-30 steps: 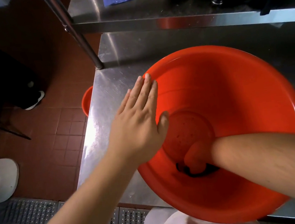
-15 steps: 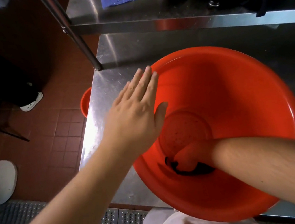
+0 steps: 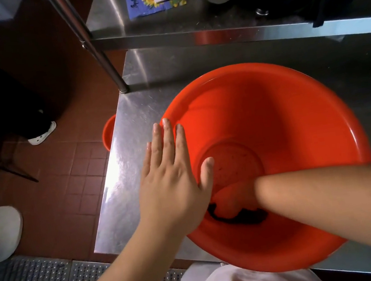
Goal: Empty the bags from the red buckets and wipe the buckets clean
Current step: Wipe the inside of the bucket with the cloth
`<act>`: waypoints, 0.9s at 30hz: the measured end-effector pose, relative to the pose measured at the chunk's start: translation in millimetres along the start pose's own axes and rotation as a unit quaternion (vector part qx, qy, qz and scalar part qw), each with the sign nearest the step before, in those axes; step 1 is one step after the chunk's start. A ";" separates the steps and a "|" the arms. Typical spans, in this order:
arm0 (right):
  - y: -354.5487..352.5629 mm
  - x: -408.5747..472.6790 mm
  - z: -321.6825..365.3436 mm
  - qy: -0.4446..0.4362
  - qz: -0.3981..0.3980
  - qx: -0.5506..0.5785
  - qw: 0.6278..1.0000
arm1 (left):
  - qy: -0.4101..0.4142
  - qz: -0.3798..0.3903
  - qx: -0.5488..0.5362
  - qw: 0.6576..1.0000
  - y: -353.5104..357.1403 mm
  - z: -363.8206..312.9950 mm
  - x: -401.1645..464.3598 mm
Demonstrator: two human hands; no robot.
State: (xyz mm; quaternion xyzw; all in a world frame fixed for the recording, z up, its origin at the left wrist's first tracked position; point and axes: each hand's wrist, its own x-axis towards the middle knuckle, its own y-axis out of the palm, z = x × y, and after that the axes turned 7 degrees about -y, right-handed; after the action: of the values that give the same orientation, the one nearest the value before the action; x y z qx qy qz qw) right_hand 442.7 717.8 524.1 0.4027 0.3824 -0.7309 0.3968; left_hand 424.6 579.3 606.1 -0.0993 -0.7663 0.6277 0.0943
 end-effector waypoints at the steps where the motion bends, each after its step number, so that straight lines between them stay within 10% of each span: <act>1: 2.3 -5.4 5.4 -0.029 -0.018 0.028 0.999 | 0.012 -0.002 -0.009 1.000 1.1 4.8 4.8; 12: 23.4 -129.7 16.7 -0.235 -0.172 0.062 0.955 | 0.085 0.004 0.007 0.996 -3.6 11.0 34.2; 27: 8.9 37.0 -15.3 -0.003 0.056 -0.210 0.976 | 0.086 -0.001 0.005 0.996 1.7 14.4 33.5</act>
State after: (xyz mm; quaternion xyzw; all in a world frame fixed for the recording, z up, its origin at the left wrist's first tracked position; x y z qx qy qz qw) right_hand 441.7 717.7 483.1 0.3289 0.5026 -0.6121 0.5144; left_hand 388.5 575.1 602.3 -0.1520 -0.7525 0.6203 0.1606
